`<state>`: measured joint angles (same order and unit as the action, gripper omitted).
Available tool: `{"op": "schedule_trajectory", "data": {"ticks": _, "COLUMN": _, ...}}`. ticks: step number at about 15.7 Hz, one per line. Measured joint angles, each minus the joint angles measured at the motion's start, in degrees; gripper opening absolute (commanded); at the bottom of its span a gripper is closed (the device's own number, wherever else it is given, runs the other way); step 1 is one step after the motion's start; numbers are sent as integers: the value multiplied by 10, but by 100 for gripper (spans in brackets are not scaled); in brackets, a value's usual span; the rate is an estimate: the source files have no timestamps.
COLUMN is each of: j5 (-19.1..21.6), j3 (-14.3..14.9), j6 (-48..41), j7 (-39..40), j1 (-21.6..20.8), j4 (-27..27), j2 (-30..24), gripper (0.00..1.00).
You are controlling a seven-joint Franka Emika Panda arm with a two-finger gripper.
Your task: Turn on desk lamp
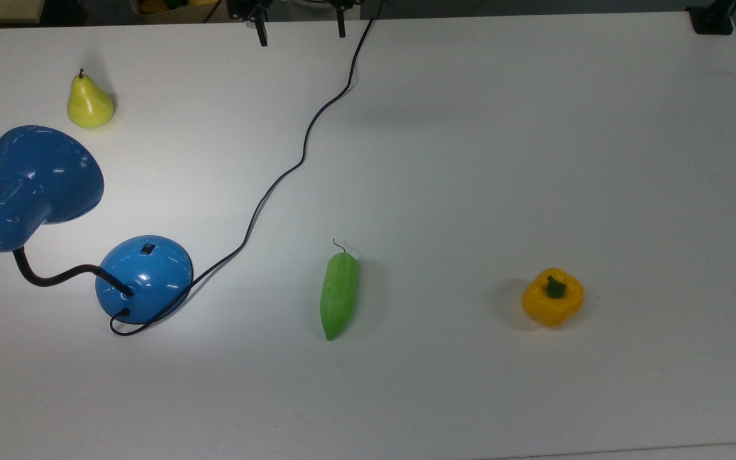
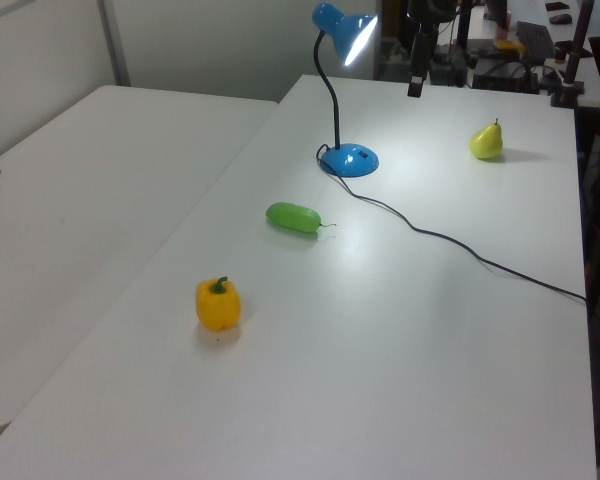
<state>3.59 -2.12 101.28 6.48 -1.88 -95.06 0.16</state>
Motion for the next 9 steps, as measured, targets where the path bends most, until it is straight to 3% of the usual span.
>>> {"op": "schedule_trajectory", "data": {"ticks": 9, "j5": 0, "j3": 8, "j6": 4, "j7": 4, "j1": -7, "j4": 0, "j2": 1, "gripper": 100}}
